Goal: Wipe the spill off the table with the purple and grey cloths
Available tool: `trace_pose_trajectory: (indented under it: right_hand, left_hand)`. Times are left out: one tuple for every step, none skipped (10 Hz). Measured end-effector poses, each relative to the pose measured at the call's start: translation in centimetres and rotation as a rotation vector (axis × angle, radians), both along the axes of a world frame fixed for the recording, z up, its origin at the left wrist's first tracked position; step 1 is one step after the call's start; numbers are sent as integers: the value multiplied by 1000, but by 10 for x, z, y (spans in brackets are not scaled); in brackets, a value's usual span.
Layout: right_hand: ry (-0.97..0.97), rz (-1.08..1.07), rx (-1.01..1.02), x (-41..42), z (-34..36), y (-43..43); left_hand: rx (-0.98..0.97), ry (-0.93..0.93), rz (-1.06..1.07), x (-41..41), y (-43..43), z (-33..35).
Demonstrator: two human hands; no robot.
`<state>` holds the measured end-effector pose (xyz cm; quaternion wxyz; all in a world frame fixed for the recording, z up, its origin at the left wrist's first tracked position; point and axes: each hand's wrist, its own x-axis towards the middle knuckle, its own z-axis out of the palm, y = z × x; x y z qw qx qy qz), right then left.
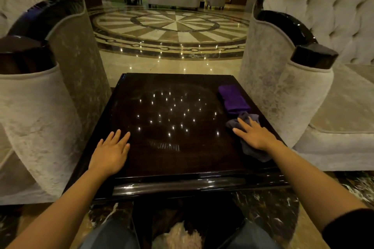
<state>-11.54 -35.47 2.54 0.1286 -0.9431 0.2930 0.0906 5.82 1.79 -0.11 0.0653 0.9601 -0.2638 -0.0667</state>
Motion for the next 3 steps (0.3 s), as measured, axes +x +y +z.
trace_pose_trajectory:
  right_hand:
    - [114,5,-10,5,8,-2]
    - [265,-1,-101,13,21,-2]
    - [186,-23,-141,18,33,8]
  left_hand:
    - [34,-6,-10,1,-2,5]
    - [51,13,-19,7,-6,17]
    - [13,85,-8,12,-9,32]
